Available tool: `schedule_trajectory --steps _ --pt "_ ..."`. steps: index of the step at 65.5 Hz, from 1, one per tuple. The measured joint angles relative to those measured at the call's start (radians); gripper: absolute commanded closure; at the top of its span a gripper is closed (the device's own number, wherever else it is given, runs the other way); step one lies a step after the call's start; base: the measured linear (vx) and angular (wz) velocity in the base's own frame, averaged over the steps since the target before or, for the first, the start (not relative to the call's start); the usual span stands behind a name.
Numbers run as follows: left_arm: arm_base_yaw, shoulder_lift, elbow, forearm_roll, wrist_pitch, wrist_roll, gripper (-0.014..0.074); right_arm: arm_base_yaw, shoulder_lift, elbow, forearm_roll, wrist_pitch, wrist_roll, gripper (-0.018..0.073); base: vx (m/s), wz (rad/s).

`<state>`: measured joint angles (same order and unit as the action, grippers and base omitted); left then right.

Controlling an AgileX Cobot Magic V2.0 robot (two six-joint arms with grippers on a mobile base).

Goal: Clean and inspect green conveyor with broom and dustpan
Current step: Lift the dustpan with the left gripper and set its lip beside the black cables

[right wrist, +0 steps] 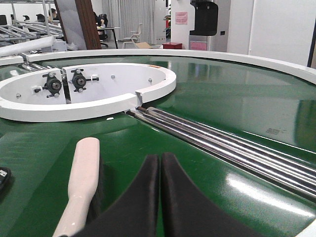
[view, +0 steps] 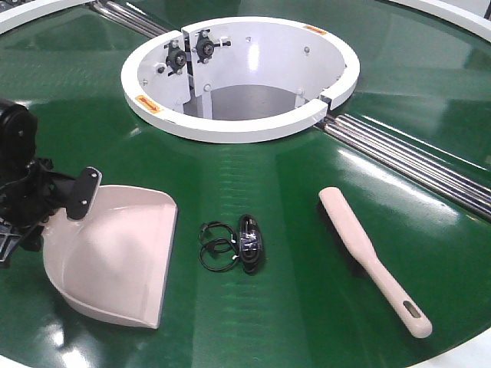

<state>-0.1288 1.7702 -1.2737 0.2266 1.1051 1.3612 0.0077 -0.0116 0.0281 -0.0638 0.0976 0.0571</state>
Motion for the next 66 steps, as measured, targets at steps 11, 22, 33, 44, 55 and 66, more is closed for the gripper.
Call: schedule_trajectory --steps 11,22,33,44,55,66 --pt "0.000 -0.025 0.000 -0.042 0.012 0.000 0.0604 0.000 0.000 0.000 0.000 0.000 0.000 0.0568 0.00 0.00" --pt "-0.018 -0.026 -0.020 -0.064 0.026 -0.001 0.0604 0.000 0.000 0.000 0.000 0.000 0.000 0.0568 0.00 0.00" --pt "-0.048 -0.020 -0.072 -0.083 0.023 -0.001 0.0604 0.000 0.000 0.000 0.000 0.000 0.000 0.0568 0.00 0.00" --pt "-0.067 0.024 -0.085 -0.084 0.044 -0.001 0.0604 0.000 0.000 0.000 0.000 0.000 0.000 0.0568 0.00 0.00" --pt "-0.070 0.068 -0.085 -0.078 0.073 -0.026 0.0604 0.000 0.000 0.000 0.000 0.000 0.000 0.0568 0.00 0.00" --pt "-0.070 0.073 -0.085 -0.060 0.078 -0.056 0.0604 0.000 0.000 0.000 0.000 0.000 0.000 0.0568 0.00 0.00"
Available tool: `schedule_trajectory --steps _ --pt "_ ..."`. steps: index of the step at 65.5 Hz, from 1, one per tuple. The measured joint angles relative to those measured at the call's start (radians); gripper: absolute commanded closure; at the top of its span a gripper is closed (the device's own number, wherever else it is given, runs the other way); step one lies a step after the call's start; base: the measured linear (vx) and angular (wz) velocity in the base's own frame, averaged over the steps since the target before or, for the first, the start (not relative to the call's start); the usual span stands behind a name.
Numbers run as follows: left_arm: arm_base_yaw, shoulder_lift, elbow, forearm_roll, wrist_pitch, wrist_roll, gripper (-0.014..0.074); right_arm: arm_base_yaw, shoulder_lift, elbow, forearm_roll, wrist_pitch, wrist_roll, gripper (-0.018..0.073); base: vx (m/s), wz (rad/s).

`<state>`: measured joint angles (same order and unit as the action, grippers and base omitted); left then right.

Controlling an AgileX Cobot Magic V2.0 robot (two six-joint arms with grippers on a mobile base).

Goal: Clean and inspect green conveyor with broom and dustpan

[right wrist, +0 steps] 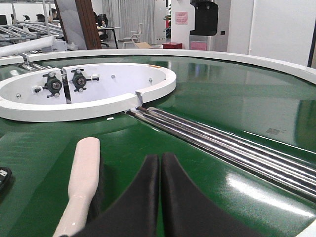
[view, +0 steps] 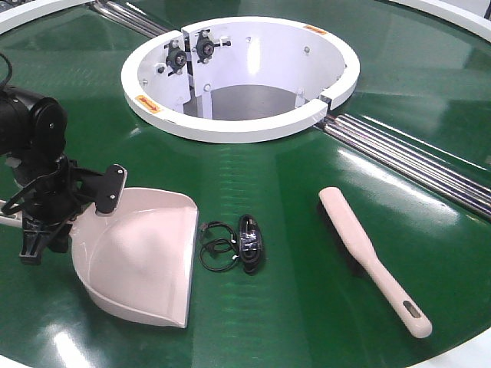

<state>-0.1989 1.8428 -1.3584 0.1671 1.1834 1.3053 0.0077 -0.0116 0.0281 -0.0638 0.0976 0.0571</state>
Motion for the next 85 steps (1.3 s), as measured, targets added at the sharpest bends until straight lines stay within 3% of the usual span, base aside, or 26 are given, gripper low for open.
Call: schedule_trajectory --steps 22,40,85 --pt "0.000 0.000 0.000 0.004 0.001 -0.009 0.0603 0.000 0.000 0.000 0.000 0.000 0.000 0.0568 0.00 0.00" --pt "0.000 0.001 0.000 0.002 -0.030 -0.066 0.0603 0.000 0.000 0.000 0.000 0.000 0.000 0.0568 0.00 0.00" --pt "0.000 0.001 0.000 -0.005 -0.006 -0.076 0.0603 0.000 0.000 0.000 0.000 0.000 0.000 0.0568 0.00 0.00"
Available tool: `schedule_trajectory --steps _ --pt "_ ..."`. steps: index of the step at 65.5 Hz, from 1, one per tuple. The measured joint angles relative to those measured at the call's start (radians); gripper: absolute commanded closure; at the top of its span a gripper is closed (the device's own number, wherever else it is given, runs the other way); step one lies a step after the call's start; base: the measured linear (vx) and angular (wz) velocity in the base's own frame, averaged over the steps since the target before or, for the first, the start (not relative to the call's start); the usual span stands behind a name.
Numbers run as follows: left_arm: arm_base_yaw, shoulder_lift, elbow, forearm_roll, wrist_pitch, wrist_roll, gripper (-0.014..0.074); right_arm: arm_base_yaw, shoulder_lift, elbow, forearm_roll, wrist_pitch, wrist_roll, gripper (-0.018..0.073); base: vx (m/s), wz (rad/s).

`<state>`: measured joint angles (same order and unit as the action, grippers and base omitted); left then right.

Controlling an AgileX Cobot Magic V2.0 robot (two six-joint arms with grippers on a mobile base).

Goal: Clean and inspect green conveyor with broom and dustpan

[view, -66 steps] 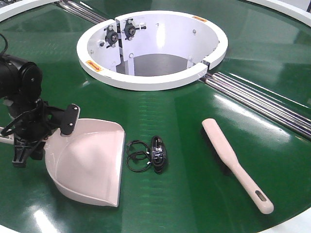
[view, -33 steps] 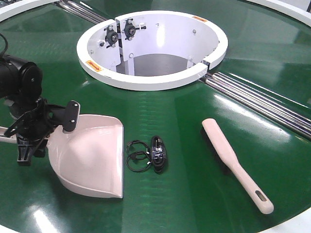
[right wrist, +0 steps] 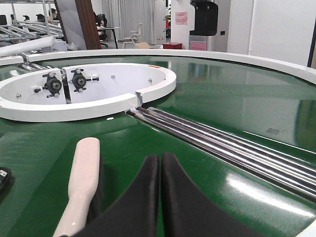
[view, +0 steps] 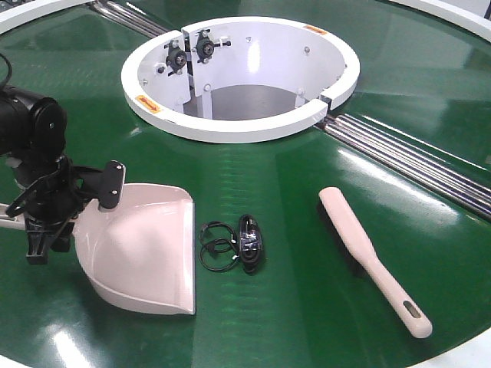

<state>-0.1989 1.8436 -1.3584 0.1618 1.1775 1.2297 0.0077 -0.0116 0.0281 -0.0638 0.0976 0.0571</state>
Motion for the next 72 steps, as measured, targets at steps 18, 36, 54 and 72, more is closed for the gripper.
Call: schedule_trajectory --steps 18,36,54,72 --pt "0.000 0.000 0.000 0.000 0.000 0.000 0.0603 0.000 0.000 0.000 0.000 0.000 0.000 0.0568 0.00 0.00" --pt "0.000 0.000 0.000 0.000 0.000 -0.001 0.0603 0.000 0.000 0.000 0.000 0.000 0.000 0.0568 0.00 0.00" --pt "0.000 0.000 0.000 0.000 0.000 -0.001 0.0603 0.000 0.000 0.000 0.000 -0.011 0.000 0.0568 0.00 0.00" --pt "0.000 0.000 0.000 0.000 0.001 -0.001 0.0603 0.000 0.000 -0.012 0.000 -0.285 0.000 0.0568 0.00 0.00"
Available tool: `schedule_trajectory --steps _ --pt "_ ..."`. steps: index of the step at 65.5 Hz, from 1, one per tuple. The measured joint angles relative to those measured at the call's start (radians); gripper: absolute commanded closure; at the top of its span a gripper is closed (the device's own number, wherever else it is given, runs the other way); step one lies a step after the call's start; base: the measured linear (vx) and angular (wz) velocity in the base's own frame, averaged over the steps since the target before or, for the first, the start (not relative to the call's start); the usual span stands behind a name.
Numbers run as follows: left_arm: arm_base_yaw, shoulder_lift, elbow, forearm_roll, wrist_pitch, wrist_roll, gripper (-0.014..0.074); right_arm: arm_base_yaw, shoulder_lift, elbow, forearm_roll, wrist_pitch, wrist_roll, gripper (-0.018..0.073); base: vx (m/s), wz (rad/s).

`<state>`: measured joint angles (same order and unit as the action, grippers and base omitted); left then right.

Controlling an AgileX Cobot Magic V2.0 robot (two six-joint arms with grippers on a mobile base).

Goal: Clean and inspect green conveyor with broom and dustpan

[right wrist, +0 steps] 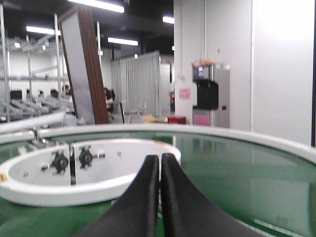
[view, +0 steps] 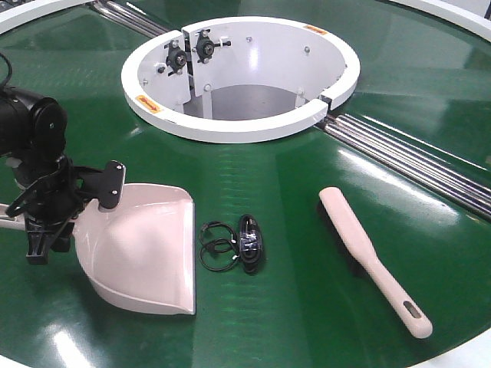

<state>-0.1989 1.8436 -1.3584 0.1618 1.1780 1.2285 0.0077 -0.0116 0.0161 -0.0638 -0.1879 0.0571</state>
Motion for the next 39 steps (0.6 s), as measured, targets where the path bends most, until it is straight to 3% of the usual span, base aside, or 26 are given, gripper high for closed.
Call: schedule_trajectory --steps 11,28,39 --pt "0.000 0.000 0.000 0.000 0.000 0.000 0.0603 0.000 0.083 -0.159 0.000 0.064 0.027 0.0568 0.00 0.00" --pt "0.000 0.000 0.000 0.000 0.000 0.000 0.0603 0.000 0.400 -0.467 0.000 0.472 0.060 0.0568 0.00 0.00" --pt "0.000 0.000 0.000 0.000 0.001 0.000 0.0603 0.000 0.543 -0.559 -0.009 0.603 0.056 0.0568 0.00 0.00"
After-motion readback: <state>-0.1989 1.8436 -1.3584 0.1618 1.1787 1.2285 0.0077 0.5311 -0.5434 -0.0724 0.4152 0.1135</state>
